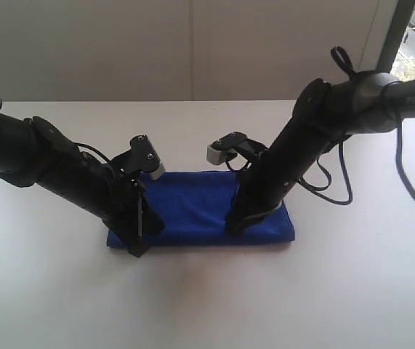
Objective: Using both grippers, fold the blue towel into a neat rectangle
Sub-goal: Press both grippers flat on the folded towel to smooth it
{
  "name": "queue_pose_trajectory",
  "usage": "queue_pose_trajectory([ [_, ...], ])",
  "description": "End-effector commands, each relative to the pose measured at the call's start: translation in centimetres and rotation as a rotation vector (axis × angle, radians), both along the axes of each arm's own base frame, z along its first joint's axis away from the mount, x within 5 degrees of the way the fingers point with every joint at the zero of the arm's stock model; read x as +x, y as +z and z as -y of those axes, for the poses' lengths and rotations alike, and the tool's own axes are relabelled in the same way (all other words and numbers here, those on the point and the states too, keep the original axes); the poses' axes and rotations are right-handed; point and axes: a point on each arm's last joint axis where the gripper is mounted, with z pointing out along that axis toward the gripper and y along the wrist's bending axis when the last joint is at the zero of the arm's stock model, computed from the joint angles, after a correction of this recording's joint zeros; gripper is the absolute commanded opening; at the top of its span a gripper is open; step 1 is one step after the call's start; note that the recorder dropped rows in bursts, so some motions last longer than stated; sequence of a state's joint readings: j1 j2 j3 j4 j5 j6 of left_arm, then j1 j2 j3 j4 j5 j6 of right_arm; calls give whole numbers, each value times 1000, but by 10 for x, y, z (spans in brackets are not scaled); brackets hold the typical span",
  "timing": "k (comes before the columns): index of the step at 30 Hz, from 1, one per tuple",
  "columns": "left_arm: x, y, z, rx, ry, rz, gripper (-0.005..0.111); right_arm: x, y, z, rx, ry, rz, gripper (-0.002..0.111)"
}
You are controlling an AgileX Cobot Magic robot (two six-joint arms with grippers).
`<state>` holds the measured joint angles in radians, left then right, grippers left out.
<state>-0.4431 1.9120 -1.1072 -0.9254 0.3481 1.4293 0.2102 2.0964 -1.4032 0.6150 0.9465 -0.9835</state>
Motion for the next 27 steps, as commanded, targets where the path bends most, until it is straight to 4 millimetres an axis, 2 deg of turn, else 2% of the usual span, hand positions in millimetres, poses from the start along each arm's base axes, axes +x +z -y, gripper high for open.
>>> queue_pose_trajectory([
  [1,-1,2,2,-22,2,-13,0,0,-11,-2,-91,17,9,0],
  [6,-1,2,1,-18,-3,-9,0,0,-10,-3,-105,21,20,0],
  [10,-1,2,0,-11,-10,-4,0,-1,8,1,-134,22,66,0],
  [15,-3,19,-1,-22,-19,42,0,-1,28,11,-231,-20,128,0],
  [18,-4,21,-3,3,-22,47,0,-1,28,15,-269,-45,124,0],
  [27,-7,2,-9,79,-12,11,0,-11,6,25,-360,-91,106,0],
])
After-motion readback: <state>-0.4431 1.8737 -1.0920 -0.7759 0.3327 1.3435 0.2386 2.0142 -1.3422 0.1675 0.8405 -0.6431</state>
